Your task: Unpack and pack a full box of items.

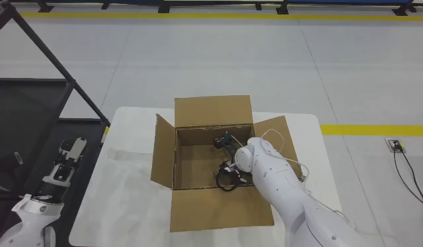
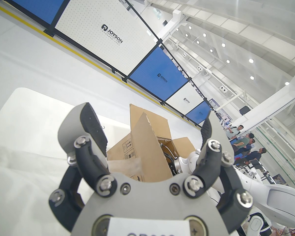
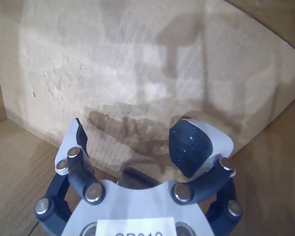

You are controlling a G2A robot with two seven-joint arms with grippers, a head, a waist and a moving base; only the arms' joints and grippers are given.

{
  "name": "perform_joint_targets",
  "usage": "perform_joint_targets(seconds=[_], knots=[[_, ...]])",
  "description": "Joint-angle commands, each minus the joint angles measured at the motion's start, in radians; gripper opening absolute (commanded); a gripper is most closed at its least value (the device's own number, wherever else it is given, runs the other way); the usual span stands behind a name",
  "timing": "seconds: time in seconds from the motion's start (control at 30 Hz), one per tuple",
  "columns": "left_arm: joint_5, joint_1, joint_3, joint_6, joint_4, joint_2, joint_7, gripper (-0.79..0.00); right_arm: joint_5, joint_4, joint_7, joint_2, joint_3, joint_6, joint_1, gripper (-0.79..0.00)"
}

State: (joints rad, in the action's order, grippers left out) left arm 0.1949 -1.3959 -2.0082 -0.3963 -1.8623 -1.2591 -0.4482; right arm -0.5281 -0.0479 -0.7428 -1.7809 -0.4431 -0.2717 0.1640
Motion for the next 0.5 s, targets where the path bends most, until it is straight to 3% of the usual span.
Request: perform_joint_targets(seconds=[0.0,0.33,0.47], knots=[[0.000,0.000,0.000,0.000,0.000,0.000,0.000,0.000,-0.025,-0.012,0.082,0.008,0.008,-0.064,0.013,0.000],[0.048,-0.019,0.048,0.003,-0.016,0.005,0.041,0.000,-0.122,-0.006,0.520,0.047,0.031,-0.168,0.068,0.000],[0.061,-0.023,0.061,0.003,-0.024,0.007,0.058,0.000,-0.149,0.003,0.641,0.059,0.037,-0.191,0.085,0.000]])
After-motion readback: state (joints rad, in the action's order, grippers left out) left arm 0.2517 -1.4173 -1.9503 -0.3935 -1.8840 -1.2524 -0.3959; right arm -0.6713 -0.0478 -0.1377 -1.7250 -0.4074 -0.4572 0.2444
